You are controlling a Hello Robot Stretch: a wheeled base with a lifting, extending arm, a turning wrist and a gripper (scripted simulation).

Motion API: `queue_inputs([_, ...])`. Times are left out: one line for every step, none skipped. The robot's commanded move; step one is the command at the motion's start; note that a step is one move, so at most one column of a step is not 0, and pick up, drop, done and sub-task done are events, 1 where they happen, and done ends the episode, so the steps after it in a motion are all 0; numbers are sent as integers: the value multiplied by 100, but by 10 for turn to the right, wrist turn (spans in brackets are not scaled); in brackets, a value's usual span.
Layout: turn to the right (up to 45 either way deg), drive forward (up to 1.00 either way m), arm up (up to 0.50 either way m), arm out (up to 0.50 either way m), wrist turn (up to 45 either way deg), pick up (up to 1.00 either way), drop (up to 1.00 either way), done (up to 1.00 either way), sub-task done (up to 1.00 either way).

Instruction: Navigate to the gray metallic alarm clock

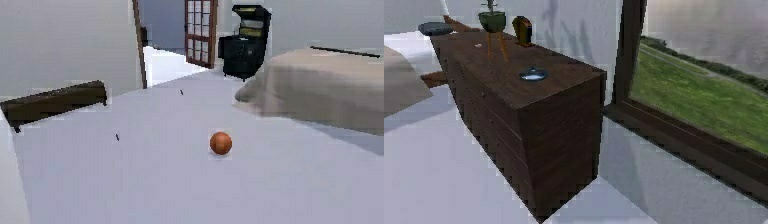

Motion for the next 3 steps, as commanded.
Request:
queue_inputs([-60, 0, 0, 0, 0, 0, 0, 0, 0])
queue_inputs([0, 100, 0, 0, 0, 0, 0, 0, 0])
queue_inputs([0, 70, 0, 0, 0, 0, 0, 0, 0])
